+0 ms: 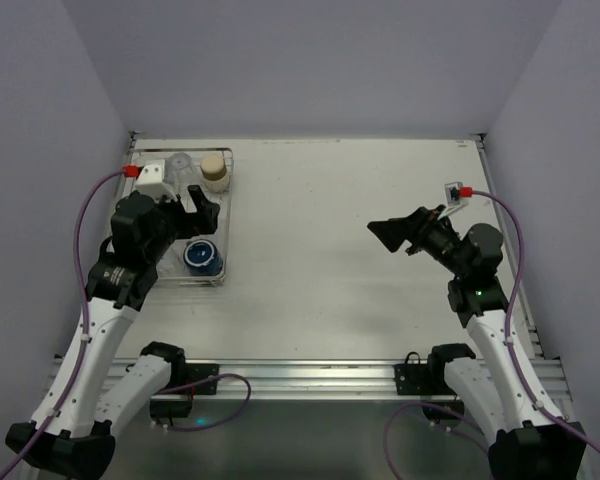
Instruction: Unload the cups from the dish rack
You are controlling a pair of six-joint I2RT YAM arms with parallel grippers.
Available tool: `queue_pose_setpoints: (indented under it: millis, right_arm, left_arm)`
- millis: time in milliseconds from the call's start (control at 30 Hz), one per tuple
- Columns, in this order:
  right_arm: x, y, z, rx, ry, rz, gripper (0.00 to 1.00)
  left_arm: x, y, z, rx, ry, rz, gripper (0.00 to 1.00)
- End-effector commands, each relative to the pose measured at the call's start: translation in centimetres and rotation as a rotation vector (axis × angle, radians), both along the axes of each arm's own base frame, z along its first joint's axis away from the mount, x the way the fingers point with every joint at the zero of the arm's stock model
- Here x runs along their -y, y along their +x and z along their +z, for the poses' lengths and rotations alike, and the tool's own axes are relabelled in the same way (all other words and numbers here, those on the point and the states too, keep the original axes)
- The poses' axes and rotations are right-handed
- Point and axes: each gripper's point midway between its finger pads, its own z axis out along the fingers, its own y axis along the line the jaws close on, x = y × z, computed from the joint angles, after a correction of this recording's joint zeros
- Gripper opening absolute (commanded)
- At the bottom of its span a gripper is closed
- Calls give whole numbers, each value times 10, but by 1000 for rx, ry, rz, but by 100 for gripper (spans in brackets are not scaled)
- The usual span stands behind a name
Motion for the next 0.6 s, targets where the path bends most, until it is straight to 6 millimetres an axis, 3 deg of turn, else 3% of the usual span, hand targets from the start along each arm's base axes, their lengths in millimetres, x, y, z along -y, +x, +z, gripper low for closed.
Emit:
queue_pose_setpoints:
  millis: [0,67,267,433,567]
  right_arm:
    - [0,4,5,20,-15,-9,99]
    - [-1,5,3,13,-16,-5,99]
    - [-3,6,-2,0,-25,2,97]
    - [-4,9,-10,-30,-41,-9,96]
    - [-1,15,-16,-60,-58,-38,96]
  left_arm:
    - [-16,6,2,-49,80,70,100]
    - [-18,9,0,-65,88,85,100]
    - [-13,36,-29,-162,101,101,100]
    - [-19,60,-40,-184,137,183,95]
    - [-22,77,-59,-230,184,236,90]
